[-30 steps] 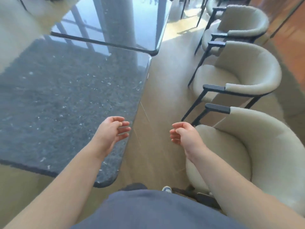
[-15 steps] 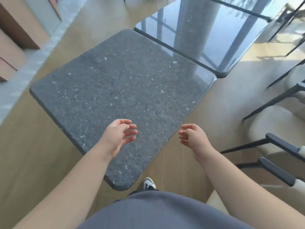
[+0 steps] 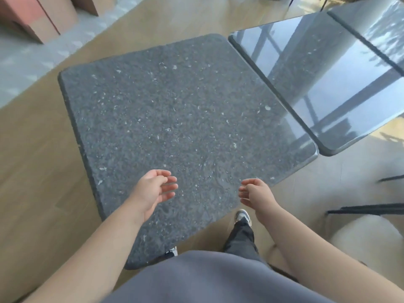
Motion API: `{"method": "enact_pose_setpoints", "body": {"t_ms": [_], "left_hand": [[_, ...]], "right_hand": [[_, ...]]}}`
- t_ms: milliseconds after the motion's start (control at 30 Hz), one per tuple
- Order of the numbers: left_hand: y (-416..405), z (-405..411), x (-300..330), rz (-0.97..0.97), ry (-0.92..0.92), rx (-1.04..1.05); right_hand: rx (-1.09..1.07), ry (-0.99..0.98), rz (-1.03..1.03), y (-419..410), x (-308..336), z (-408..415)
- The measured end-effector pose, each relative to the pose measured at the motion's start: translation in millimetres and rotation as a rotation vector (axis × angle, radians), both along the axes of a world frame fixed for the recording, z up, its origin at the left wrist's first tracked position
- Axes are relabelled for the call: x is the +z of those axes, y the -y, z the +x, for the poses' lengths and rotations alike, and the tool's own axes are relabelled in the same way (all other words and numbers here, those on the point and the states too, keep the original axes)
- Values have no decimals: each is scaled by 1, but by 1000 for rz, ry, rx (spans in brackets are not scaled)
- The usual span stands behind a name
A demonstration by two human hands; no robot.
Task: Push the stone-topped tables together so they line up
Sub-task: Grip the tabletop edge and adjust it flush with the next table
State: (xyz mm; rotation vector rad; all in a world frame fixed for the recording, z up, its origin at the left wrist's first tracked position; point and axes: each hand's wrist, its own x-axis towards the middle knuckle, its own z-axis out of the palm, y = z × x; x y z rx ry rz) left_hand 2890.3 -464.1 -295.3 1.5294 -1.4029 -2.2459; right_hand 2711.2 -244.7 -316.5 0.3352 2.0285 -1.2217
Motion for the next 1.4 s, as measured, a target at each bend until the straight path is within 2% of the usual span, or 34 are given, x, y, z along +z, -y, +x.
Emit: {"method": "enact_pose_setpoints", "body": {"t_ms": [233,367,533,700,867,967,1033,1167,1267,1400], "left_hand": [[-55,-80,-30,-24,64,217],[-118,-135,-33,40,99,396],[-182,-171,-45,143,170,448],[-216,-169,-71,413,199,541],[-231,-167,-98,494,220,562],[-238,-171,-112,581,215,702],[-240,-177,-121,626,147,872],[-238,-204,-138,639,-108,1141],[-246,-225,-148,521,-110,1282],[-253,-241,-146,497,-136,1331]], "right_hand": [[253,56,-66,-10,-22,-111],[419,64,-11,-44,-23,-185],[413,113,14,-85,-30,-235],[228,225,13,-123,-48,-250],[12,317,30,-142,-75,-254],[-95,382,9,-147,-85,-253],[-153,440,-44,-145,-93,-259],[-272,559,-231,-131,-107,-274],[-496,627,-362,-123,-119,-283],[-511,732,-446,-129,-119,-291]]}}
